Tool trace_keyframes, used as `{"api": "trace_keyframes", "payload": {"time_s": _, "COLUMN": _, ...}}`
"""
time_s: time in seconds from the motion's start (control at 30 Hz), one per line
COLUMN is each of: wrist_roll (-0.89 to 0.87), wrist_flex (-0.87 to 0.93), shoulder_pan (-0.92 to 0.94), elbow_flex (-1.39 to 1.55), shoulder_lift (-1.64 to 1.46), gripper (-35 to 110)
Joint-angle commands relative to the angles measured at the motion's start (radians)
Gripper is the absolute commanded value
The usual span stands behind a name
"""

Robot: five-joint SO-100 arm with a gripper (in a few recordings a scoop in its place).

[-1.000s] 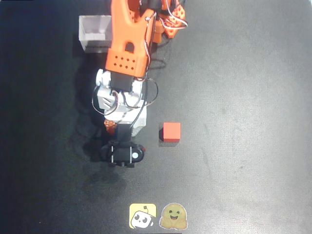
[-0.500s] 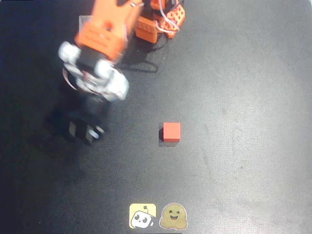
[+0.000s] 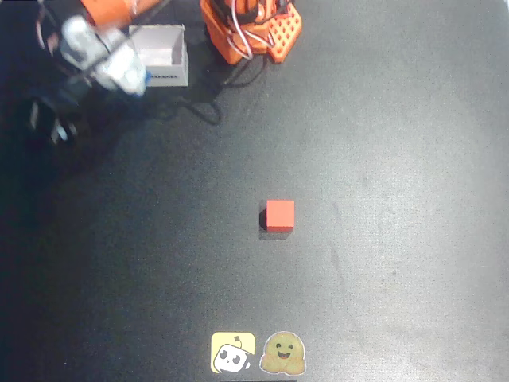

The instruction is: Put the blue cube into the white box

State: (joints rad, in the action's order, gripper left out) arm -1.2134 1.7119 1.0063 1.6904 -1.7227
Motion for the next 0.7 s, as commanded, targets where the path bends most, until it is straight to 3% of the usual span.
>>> {"api": "trace_keyframes", "payload": {"time_s": 0.0, "wrist_roll": 0.037, "wrist_flex": 0.091, "shoulder_pan": 0.06, "elbow_flex": 0.037, "shoulder_lift": -0.101, "gripper": 0}}
{"api": "trace_keyframes", "payload": {"time_s": 0.27, "wrist_roll": 0.028, "wrist_flex": 0.091, "shoulder_pan": 0.086, "elbow_flex": 0.256, "shoulder_lift": -0.433, "gripper": 0}}
{"api": "trace_keyframes", "payload": {"time_s": 0.67, "wrist_roll": 0.049, "wrist_flex": 0.091, "shoulder_pan": 0.129, "elbow_flex": 0.288, "shoulder_lift": -0.405, "gripper": 0}}
